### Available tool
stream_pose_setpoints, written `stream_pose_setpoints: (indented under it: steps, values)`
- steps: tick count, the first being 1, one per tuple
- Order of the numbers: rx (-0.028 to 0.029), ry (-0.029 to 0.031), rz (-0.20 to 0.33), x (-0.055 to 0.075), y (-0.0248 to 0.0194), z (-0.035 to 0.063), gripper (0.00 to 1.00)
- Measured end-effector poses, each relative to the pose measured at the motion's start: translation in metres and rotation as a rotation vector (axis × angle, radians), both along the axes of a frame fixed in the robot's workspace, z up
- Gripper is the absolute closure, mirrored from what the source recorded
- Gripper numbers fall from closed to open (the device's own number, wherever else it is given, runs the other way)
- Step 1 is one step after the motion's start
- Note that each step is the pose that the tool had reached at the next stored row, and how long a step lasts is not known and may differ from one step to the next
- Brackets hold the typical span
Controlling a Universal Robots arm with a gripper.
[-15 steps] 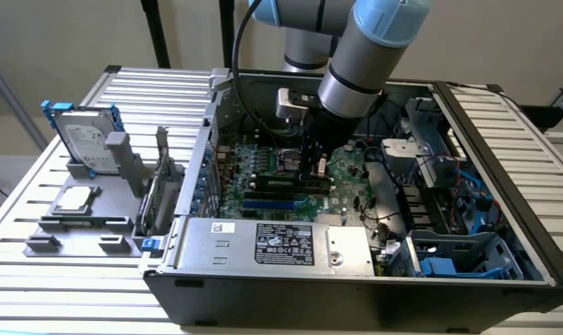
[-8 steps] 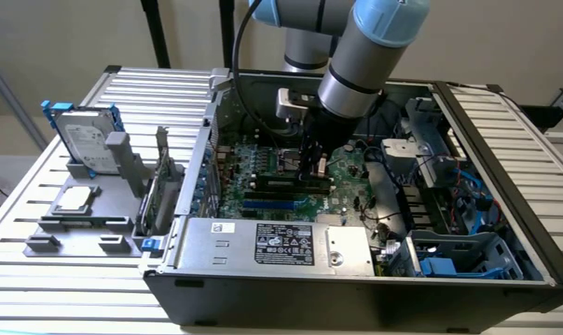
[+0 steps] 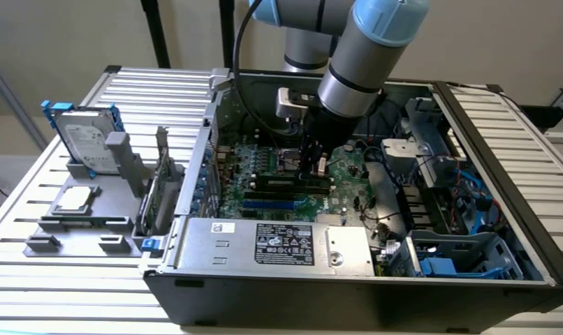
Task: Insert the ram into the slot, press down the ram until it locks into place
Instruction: 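Insert the ram into the slot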
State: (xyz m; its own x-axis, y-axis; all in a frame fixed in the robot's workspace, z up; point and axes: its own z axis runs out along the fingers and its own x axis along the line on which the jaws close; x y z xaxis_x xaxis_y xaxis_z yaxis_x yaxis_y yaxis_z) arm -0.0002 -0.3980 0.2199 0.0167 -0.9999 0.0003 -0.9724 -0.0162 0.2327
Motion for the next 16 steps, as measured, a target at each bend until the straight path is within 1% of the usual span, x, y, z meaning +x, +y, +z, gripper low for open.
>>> stream_pose_setpoints:
  steps: [6,8,9,10,11,14,16]
  values:
    - [-0.0007,0.0001,0.004,0.0,0.0,0.0,0.87]
    - [-0.0007,0.0,0.005,0.0,0.0,0.0,0.85]
    - [-0.0007,0.0,0.005,0.0,0.0,0.0,0.79]
    - [-0.0006,0.0,0.005,0.0,0.0,0.0,0.79]
    - [-0.0006,0.0004,0.005,0.0,0.0001,0.0016,0.79]
    - [-0.0006,0.0022,0.006,0.0,0.0,0.0122,0.79]
    - [-0.0006,0.0023,0.006,-0.002,0.0,0.0163,0.79]
